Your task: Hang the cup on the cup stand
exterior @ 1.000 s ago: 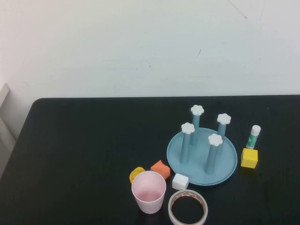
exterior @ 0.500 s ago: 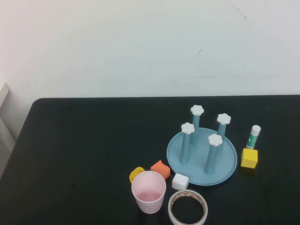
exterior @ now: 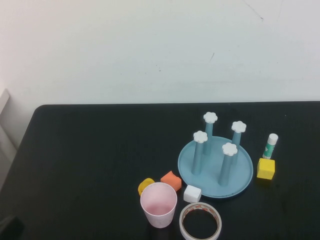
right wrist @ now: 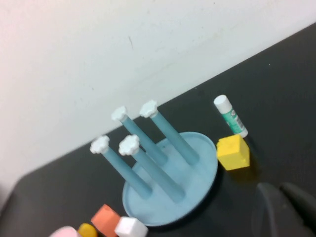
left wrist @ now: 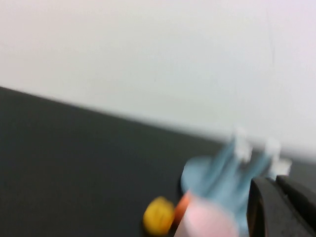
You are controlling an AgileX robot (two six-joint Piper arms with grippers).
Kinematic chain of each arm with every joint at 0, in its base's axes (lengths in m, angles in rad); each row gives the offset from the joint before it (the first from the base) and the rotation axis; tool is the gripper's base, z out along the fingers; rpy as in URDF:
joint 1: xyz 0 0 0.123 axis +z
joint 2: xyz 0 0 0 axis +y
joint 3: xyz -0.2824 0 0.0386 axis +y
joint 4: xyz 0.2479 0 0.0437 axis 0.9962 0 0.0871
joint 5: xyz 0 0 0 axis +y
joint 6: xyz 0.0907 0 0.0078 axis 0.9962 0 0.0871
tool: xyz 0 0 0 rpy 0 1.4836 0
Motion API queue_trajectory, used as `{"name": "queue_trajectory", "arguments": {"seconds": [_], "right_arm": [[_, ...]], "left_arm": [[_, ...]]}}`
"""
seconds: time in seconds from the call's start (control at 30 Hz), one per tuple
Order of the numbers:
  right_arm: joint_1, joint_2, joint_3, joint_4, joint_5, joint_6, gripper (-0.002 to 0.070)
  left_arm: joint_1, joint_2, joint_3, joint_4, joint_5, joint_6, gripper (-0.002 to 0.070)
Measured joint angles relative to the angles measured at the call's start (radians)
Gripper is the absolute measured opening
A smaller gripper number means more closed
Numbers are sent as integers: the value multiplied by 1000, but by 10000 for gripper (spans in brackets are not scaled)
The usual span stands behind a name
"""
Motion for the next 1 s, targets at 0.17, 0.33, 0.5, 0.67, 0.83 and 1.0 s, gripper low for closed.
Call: {"name": "queue_trajectory", "arguments": {"seconds": [0.17,0.33,0.5,0.67,0.83,1.0], "right_arm": [[0,0,0,-2,13,-41,-1],[0,0,0,-2,20,-52,-1],[0,0,0,-2,21,-64,-1],[0,0,0,-2,24,-81,-1],[0,0,0,-2,24,-81,-1],[0,0,0,-2,24,-81,-1]], "left_arm": [[0,329,-271,317,310,42,-2],[0,623,-509,495,478,84,-2],[-5,893,-687,571,569,115,-2],[-92,1090,-802,630,584,117,-2],[-264,1248,-886,740,572,33,-2],[-406,1389,-969,846,544,-72,-1]]}}
